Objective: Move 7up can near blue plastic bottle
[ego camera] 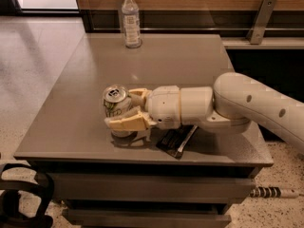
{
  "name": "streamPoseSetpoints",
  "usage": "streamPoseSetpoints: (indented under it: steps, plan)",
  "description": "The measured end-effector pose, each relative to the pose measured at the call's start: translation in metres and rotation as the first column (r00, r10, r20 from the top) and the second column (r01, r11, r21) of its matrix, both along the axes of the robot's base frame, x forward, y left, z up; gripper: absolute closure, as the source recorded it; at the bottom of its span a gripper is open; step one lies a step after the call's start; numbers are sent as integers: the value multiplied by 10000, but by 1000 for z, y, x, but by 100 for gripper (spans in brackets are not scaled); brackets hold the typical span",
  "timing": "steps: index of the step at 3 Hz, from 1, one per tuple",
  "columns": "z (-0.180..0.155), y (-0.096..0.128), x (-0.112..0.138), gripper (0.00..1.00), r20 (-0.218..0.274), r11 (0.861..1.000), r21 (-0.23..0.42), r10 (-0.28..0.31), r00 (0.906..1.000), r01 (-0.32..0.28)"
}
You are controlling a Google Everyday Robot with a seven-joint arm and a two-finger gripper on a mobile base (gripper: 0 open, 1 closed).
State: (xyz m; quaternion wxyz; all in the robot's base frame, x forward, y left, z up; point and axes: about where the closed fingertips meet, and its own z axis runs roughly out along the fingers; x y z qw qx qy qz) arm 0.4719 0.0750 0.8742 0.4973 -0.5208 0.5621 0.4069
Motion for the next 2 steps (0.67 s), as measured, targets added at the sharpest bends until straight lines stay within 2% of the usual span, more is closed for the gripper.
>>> streamPoseSetpoints:
  steps: [1,2]
  plan:
    - [16,-44,61,100,-504,9955,148,-923,9945,931]
    - [27,-91,128,100,-971,9733,-77,-2290,9686,2293]
